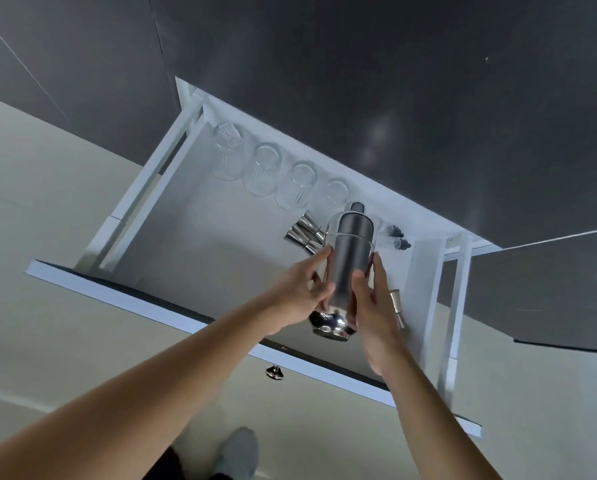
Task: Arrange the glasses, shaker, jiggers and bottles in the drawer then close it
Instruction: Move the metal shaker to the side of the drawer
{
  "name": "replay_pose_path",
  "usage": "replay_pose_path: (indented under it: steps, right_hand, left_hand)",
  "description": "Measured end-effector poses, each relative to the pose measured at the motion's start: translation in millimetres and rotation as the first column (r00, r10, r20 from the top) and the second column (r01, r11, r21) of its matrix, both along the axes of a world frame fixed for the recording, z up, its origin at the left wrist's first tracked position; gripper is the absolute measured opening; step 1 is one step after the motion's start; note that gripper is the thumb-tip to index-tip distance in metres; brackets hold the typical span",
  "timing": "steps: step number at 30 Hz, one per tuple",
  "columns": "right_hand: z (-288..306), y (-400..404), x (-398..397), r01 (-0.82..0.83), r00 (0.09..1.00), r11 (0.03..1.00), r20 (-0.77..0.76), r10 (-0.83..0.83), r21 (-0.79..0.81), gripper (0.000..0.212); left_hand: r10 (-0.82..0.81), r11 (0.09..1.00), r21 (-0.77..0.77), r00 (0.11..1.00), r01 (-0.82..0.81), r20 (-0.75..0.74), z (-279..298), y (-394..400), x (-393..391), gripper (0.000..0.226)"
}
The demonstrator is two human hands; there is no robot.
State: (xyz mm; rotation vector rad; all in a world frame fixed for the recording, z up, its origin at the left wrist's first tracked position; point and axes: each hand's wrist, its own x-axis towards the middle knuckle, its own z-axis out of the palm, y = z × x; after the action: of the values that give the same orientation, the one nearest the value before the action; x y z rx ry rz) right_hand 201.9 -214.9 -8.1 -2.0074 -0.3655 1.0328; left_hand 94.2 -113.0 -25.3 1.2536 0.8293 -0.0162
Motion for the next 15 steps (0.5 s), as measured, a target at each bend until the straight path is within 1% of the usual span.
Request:
replay_pose_path:
  steps: [2,7,10,15]
  right_hand:
    - [6,0,-22,0.01,1.0,0.999,-0.014,-0.009,0.048,0.048]
    - [22,14,-78,-0.03,0.997,0.998,0.067,0.026,0.059,0.062]
    - [36,31,-101,-0.057,0.994,0.993,0.099,0.047,0.1,0.063]
    - [30,73,-124,-0.186,0.972,0.98,0.158,0.173,0.069,0.073]
  left_hand:
    - [0.0,1.0,0.013,1.0,0.0,0.017,9,6,-21,0.065]
    - [0.003,1.0,0.025,1.0,-0.004,0.024,38,26,-75,0.067]
    - [0.023,0.999,-0.031,0.998,-0.021,0.06,51,44,-98,0.068]
    - [0.083,0.995,-0.05,0.996,-0.082,0.022,53,81,-129,0.071]
